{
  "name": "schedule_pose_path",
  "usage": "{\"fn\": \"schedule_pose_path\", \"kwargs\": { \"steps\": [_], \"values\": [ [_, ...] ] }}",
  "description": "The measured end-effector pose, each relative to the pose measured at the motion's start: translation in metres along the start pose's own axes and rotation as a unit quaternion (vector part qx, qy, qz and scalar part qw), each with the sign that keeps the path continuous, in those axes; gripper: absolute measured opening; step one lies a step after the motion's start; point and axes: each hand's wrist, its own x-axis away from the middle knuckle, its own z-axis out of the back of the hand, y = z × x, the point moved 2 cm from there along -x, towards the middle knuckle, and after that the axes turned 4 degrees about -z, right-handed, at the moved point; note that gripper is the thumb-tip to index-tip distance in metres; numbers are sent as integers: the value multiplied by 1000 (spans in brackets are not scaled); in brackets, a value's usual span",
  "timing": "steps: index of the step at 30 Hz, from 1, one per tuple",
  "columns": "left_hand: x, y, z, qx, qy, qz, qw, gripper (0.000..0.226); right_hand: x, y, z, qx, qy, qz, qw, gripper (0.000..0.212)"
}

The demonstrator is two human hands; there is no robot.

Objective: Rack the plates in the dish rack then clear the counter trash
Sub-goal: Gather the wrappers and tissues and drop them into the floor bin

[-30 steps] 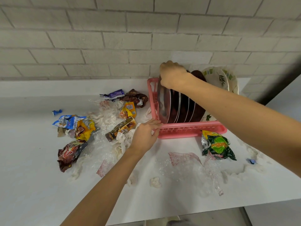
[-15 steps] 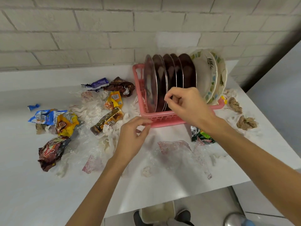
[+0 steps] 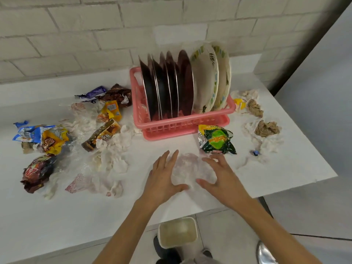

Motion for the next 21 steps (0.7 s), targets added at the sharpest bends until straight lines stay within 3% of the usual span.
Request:
{"fn": "schedule_pose_path", "kwargs": {
  "steps": [3,9,14,18,21],
  "values": [
    [-8,2,-21,6,1,11,1000,107,9,18,-25,16,-53,-8,998,66],
    [-21,19,-30,-62,46,8,997,74,3,40,-25,-21,-27,51,998,58],
    [-8,30,-29,27,129,51,990,64,5,59,-9,-77,5,88,993,55],
    [9,41,-18,131,242,65,959,64,-4,65,2,-69,-4,96,993,61],
    [24,55,-9,163,283,81,942,54,-9,61,10,-52,-11,108,993,68]
  ]
}}
